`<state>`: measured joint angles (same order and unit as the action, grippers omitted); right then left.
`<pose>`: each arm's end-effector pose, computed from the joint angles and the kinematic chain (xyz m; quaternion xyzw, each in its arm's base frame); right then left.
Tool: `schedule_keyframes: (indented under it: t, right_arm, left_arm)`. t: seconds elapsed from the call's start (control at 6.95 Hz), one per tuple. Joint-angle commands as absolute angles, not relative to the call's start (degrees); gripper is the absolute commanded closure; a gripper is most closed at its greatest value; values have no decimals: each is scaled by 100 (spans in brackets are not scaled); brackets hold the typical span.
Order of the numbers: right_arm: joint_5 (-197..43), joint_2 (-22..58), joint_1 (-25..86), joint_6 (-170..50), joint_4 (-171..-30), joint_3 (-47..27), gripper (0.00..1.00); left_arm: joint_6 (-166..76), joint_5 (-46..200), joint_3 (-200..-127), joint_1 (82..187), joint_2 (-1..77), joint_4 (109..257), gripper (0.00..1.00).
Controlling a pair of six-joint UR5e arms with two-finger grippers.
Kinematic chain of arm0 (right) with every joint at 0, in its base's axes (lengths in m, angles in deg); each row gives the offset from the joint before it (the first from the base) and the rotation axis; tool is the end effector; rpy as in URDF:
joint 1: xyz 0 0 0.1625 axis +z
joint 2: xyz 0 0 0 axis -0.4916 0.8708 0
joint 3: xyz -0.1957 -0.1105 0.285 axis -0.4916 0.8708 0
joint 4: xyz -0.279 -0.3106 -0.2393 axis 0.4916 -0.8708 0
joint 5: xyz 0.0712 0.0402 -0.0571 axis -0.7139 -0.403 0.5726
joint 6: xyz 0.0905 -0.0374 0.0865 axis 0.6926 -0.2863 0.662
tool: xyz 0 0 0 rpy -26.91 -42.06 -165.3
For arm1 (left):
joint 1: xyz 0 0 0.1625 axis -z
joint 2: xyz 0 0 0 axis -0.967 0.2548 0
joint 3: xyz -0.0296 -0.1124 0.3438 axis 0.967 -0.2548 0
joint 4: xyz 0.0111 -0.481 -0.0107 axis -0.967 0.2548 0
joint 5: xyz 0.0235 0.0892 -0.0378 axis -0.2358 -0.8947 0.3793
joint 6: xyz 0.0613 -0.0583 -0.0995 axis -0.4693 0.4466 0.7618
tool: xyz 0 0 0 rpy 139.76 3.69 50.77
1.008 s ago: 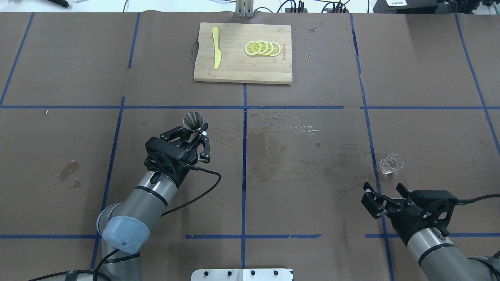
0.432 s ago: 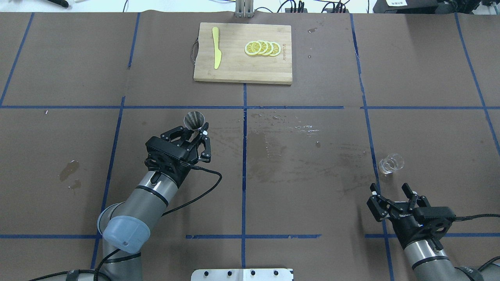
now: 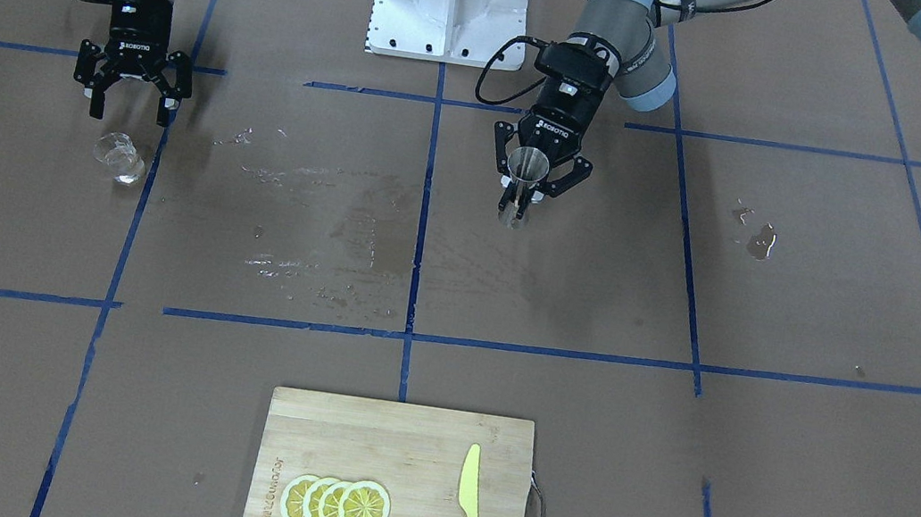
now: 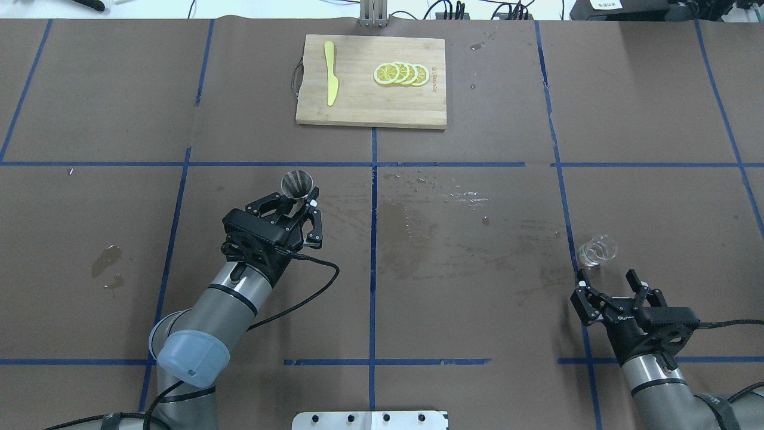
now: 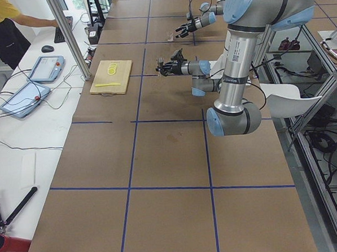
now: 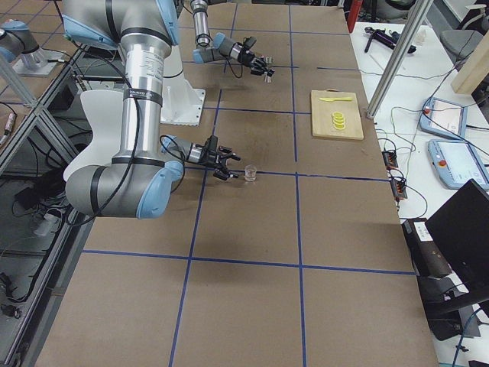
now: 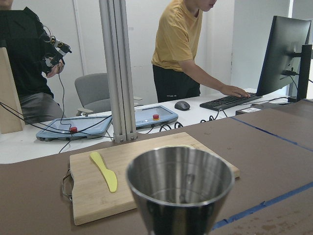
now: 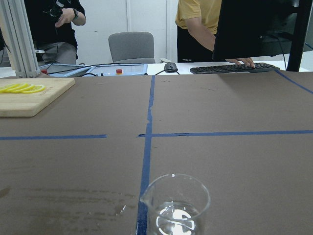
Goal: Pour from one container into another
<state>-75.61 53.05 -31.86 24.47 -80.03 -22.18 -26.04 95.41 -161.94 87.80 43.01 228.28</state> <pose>-0.4897 -0.2343 0.4951 0.5044 -0.3039 0.2231 0.7768 0.5809 -0.3685 0.2005 0.6133 0.3934 -0.0642 0.6819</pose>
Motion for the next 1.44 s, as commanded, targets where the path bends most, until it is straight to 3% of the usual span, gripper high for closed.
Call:
schedule_keyframes:
  t: [0.0, 1.3]
  right_arm:
    - [-7618, 4762, -2876, 2374, -7997, -1636, 1]
    - [-7855, 4643, -2540, 2057, -7979, -1500, 5]
  left_arm:
    - [-2611, 9541, -16194, 8772, 4293, 22828, 100]
    - [-2611, 9523, -16142, 8737, 4284, 22828, 100]
